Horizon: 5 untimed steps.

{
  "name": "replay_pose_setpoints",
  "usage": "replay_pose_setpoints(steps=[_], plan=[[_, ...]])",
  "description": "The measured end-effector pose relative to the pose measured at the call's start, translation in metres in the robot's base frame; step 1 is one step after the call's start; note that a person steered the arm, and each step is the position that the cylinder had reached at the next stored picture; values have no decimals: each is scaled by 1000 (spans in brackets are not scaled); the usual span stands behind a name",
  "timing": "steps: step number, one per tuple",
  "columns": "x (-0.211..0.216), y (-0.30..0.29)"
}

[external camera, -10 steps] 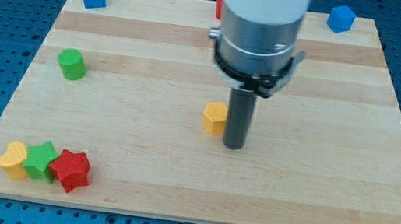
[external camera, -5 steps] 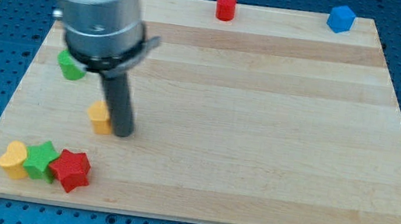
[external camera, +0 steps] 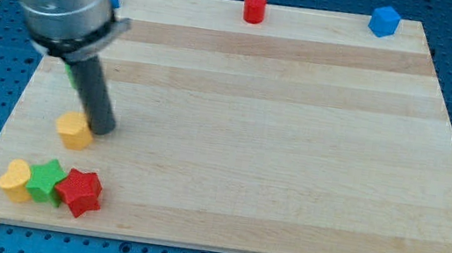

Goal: Slide the yellow hexagon towards the yellow heart

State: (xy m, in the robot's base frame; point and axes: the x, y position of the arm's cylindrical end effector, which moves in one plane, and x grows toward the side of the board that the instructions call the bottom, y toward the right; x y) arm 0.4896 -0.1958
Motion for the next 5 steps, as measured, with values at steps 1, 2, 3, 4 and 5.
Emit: replay_pose_setpoints(steps=[1,2,3,4,5], plan=[[0,-27],[-10,-27],[-15,-32],[-9,-56],[-7,-72]])
